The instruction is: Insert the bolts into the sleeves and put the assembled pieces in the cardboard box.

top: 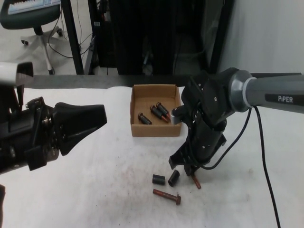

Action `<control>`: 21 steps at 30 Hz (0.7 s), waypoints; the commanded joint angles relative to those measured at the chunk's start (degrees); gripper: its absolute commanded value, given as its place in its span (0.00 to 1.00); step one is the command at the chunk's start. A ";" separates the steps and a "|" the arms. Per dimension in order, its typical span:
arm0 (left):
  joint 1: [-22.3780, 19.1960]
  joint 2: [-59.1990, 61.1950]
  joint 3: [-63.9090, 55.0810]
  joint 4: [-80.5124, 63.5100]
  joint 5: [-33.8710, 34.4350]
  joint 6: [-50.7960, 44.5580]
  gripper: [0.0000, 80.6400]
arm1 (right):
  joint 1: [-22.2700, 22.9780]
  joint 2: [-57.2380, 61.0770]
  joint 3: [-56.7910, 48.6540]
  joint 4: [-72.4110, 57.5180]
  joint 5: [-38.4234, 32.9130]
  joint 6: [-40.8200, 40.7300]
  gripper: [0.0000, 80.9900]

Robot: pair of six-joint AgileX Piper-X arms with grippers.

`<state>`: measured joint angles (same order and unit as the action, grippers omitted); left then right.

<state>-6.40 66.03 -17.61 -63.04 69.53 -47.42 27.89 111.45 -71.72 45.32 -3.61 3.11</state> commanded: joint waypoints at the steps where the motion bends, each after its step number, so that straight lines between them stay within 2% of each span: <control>1: 0.10 -0.52 0.02 -0.65 0.56 -0.05 0.00 | 0.07 -1.91 1.10 3.04 -5.71 -3.11 0.01; 7: -1.61 -2.50 -2.85 -0.14 0.59 -4.95 0.00 | -2.95 -13.67 1.10 2.43 -17.82 -4.01 0.01; 11: -4.77 -2.75 -7.96 10.54 0.13 -2.18 0.00 | -6.85 -22.51 1.10 -0.09 -19.96 -4.01 0.01; 14: -8.66 -2.41 -12.78 25.85 -1.17 6.52 0.00 | -11.25 -29.89 1.10 -1.88 -22.81 -3.90 0.01; 16: -11.55 -1.94 -16.60 40.68 -4.10 16.87 0.00 | -14.84 -34.63 1.10 -1.89 -25.56 -3.11 0.01; 18: -14.31 -0.86 -20.48 57.01 -11.36 28.70 0.00 | -18.01 -38.56 1.10 -1.09 -27.73 -2.70 0.01; 21: -18.41 3.57 -28.37 82.79 -26.90 48.13 0.00 | -22.39 -44.34 1.10 0.64 -29.42 -2.71 0.01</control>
<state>-22.43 67.02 -41.59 2.45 56.77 -18.71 8.02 70.77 -70.25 44.72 -30.78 0.00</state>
